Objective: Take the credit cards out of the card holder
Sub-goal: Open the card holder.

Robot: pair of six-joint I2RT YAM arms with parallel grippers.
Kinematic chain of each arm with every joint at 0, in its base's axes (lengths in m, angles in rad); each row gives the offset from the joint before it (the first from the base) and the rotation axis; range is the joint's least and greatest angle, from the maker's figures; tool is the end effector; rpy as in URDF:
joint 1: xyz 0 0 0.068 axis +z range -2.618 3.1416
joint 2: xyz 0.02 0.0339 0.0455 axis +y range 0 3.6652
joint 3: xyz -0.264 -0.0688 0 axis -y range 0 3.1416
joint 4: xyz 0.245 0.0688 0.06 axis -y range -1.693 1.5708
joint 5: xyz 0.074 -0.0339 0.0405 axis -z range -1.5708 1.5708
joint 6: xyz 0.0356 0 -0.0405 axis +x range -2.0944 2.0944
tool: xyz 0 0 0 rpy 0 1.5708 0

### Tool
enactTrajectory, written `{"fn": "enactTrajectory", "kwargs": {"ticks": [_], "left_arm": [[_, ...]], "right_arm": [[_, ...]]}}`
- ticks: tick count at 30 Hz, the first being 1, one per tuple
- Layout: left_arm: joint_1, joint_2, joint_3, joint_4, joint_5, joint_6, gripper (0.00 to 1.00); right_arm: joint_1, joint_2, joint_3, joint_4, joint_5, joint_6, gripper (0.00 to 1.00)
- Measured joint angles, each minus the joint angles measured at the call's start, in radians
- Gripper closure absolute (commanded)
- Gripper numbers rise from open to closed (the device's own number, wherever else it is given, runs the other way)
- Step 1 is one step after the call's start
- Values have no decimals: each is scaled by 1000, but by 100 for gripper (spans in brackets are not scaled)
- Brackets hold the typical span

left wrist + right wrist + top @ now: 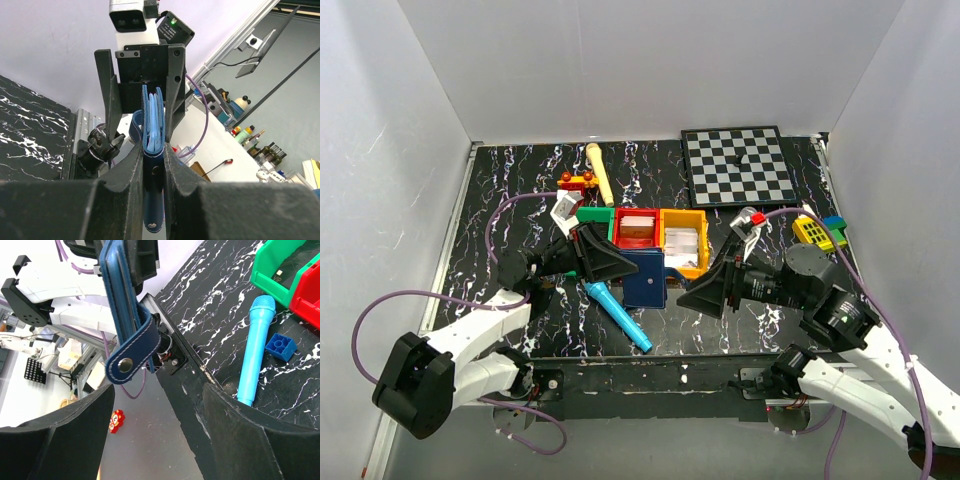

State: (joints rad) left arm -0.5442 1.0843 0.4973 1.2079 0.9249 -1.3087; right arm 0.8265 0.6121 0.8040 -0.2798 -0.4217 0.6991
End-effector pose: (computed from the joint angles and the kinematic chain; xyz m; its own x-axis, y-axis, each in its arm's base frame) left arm 0.1662 -0.1338 0.3166 -0.7087 -0.2506 -0.6595 0.7055 -0.2446 -0.6652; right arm 0.0835 0.1122 0.3615 -0.6552 0.1553 -0.7393 -0.6868 0.2851 0.6685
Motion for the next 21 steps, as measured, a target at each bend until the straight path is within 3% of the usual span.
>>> {"fn": "enactTrajectory", "kwargs": {"ticks": [21], "left_arm": [[6, 18, -1, 87, 0, -65, 100]], "right_arm": [[-2, 89, -2, 148, 41, 82, 29]]}}
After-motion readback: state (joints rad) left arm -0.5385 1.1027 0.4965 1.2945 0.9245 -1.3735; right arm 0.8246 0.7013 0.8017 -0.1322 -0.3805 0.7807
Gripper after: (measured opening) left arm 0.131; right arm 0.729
